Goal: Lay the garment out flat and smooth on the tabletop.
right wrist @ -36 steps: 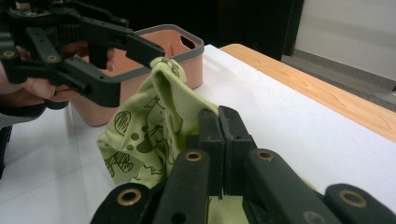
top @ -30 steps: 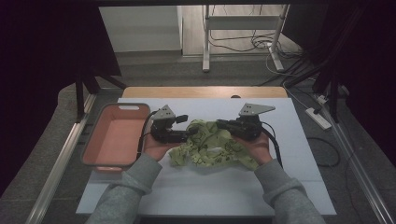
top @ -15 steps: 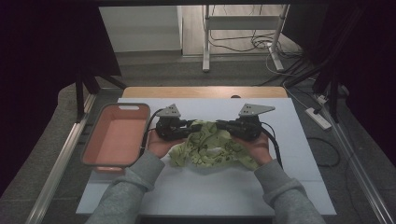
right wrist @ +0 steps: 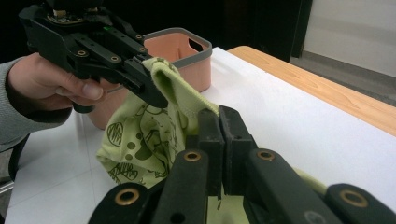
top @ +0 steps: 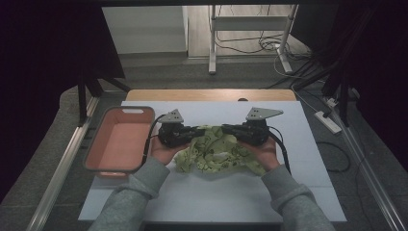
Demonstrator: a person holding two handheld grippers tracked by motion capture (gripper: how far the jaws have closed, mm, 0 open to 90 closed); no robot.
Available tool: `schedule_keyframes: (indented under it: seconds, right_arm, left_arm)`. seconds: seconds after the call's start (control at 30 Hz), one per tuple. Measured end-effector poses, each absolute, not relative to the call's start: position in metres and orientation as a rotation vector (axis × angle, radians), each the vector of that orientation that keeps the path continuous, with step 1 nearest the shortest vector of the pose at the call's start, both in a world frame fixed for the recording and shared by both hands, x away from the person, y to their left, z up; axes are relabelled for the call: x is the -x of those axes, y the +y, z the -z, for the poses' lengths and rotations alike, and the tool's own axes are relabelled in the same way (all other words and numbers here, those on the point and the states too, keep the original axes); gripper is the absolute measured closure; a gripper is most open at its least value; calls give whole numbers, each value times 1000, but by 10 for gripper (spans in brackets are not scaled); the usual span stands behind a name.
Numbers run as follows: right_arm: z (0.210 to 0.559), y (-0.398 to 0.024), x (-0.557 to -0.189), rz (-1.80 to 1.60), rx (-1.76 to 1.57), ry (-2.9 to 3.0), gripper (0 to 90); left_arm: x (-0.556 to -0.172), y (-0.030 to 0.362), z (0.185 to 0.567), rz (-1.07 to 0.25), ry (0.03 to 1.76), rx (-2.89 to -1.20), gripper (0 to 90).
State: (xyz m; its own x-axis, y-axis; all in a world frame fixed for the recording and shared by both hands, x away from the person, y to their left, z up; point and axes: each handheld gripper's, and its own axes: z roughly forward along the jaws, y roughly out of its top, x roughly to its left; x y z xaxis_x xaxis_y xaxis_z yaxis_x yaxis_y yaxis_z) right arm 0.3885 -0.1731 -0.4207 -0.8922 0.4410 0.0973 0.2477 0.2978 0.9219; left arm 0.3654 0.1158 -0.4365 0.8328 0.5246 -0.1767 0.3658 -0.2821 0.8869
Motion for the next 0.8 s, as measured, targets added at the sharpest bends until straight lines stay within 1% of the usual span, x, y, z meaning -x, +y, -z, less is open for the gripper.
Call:
schedule_keyframes:
  seconds: [0.07,0.1,0.3,0.33,0.5,0.63,0.8]
  right_arm:
    - [421,-174,-388,-1649,-642,2381,872]
    - [420,-174,-388,-1648,-641,2375,846]
    - [416,-187,-391,-1716,-706,2277,599]
    - [415,-190,-391,-1723,-729,2255,578]
    - [413,-204,-394,-1718,-760,2214,504]
    - [417,-208,-398,-1671,-786,2211,480]
    - [428,-209,-404,-1621,-795,2252,471]
  left_arm:
    - [-364,116,436,-184,662,-1905,824]
    - [-364,116,435,-185,660,-1906,824]
    - [-363,119,435,-190,669,-1900,826]
    - [-363,119,435,-191,670,-1899,826]
    - [-363,120,434,-194,672,-1894,826]
    - [-362,121,433,-194,673,-1891,826]
    - [-361,123,432,-199,673,-1885,826]
